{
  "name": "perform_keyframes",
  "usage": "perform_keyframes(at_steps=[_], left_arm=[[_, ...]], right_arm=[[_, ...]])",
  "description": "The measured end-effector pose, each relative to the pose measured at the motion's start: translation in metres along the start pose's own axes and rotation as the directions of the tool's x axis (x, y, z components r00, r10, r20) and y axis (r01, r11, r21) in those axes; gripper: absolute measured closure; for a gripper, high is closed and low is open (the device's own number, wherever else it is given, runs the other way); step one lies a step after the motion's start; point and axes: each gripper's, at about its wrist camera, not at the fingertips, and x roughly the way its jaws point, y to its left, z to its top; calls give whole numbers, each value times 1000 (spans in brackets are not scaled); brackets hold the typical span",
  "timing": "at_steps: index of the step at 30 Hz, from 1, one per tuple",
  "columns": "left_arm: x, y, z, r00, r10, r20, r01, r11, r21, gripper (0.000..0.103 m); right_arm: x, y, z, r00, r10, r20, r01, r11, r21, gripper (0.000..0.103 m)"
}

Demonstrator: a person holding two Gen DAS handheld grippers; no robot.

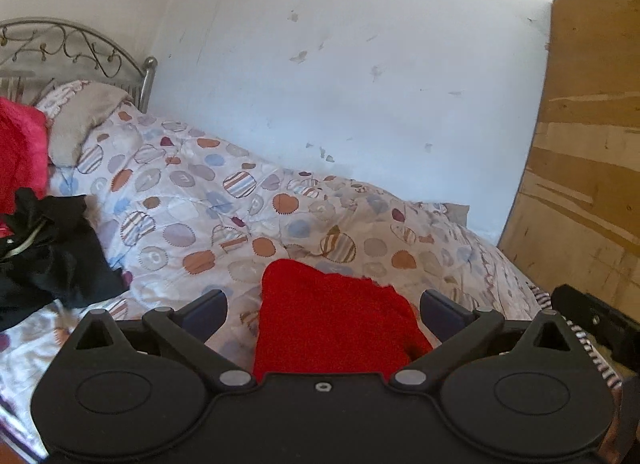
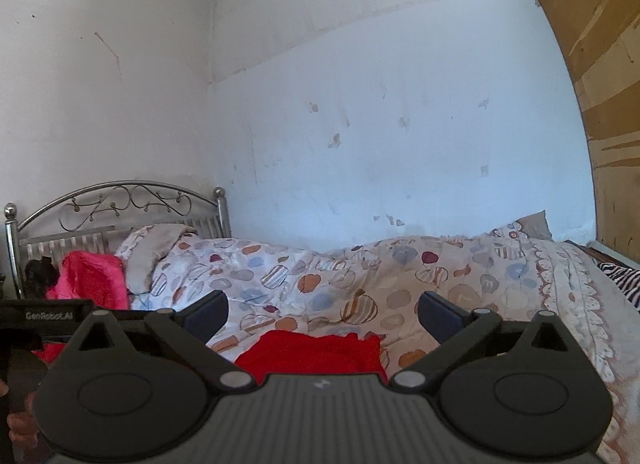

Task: Fold small clothes

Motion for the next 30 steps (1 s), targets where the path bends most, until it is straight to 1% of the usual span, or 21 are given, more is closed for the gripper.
perform_keyframes(at_steps=[5,8,11,17,20,25,30], left_arm=[[-44,-2,-22,1000,2,2,-2,1000,20,1],[-64,-1,-35,1000,9,7,-9,1000,16,1],[-80,1,-47,1000,21,8,-21,999,24,1],[-104,7,-71,999,49,21,-50,997,53,1],[-114,10,-81,999,44,19,-45,997,56,1],[-138,10,-95,997,46,56,-50,996,75,1],[-161,18,-104,998,38,59,-42,997,68,1]], right_arm=[[-42,9,-10,1000,-20,5,20,1000,-5,0],[-62,15,-18,999,-33,-5,33,999,-13,0],[-80,21,-26,999,-42,-20,42,999,-21,0],[-111,34,-46,995,-87,-44,86,996,-25,0],[-126,41,-53,994,-104,-32,103,994,-20,0],[-151,55,-61,987,-157,20,157,987,-31,0],[-172,69,-72,984,-177,26,178,984,-27,0]])
